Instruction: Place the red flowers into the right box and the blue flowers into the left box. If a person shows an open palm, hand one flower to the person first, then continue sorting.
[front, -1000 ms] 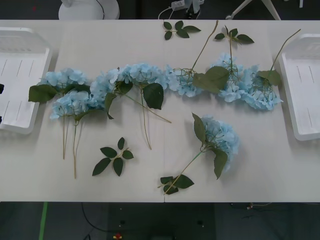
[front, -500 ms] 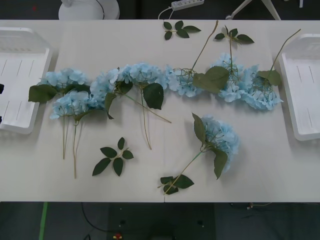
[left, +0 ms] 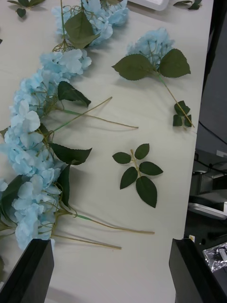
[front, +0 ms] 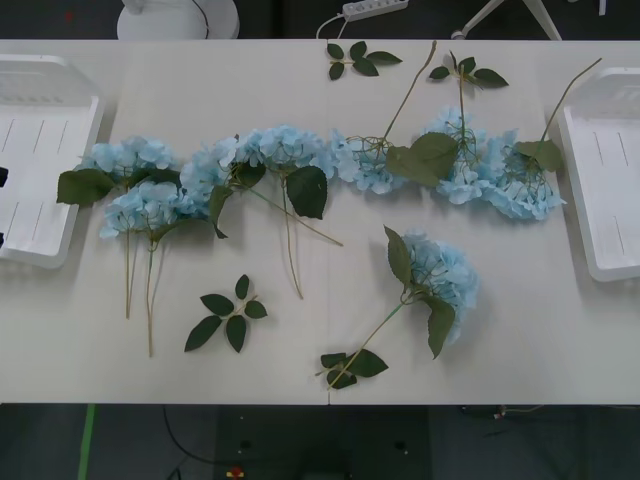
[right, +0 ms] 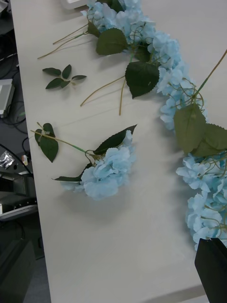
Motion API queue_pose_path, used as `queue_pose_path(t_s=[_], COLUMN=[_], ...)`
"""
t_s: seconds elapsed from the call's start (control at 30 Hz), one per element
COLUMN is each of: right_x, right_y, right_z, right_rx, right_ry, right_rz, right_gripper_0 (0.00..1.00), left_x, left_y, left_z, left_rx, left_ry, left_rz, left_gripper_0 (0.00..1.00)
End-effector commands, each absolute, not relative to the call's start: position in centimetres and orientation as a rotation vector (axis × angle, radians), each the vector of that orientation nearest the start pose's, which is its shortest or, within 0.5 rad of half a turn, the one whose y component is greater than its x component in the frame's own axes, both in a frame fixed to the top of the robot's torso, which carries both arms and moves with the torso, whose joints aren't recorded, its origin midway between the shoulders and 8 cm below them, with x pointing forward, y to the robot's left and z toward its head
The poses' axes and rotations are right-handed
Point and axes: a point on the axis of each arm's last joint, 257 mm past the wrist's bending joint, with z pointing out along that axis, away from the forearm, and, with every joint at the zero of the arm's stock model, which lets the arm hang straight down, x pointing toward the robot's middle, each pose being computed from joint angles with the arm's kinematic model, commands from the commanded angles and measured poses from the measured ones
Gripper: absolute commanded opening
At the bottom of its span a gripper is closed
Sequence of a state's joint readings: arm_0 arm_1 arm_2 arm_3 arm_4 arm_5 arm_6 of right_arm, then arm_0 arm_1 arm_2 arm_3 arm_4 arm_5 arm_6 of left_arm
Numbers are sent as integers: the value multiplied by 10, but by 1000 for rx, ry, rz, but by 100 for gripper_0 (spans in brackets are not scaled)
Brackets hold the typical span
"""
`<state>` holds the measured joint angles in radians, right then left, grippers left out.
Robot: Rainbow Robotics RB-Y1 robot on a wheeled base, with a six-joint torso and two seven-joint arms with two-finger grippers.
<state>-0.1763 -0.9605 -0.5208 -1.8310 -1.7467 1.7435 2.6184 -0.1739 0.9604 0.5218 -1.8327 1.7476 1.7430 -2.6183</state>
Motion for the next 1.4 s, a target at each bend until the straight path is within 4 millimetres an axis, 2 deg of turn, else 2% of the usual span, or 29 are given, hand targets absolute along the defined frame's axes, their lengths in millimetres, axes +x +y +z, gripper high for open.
queue_pose_path(t_s=[0.03, 1.4], right_x=[360, 360], right_y=[-313, -313], right_z=[-65, -65], right_rx=[-1469, -1469], right_ry=[1780, 1780], right_rz=[381, 381], right_gripper_0=[100, 100], left_x=[360, 360], left_y=[313, 313], left_z=[-65, -65], left_rx=[1469, 1469], left_ry=[1780, 1780], left_rz=[-381, -381], left_gripper_0=[100, 100])
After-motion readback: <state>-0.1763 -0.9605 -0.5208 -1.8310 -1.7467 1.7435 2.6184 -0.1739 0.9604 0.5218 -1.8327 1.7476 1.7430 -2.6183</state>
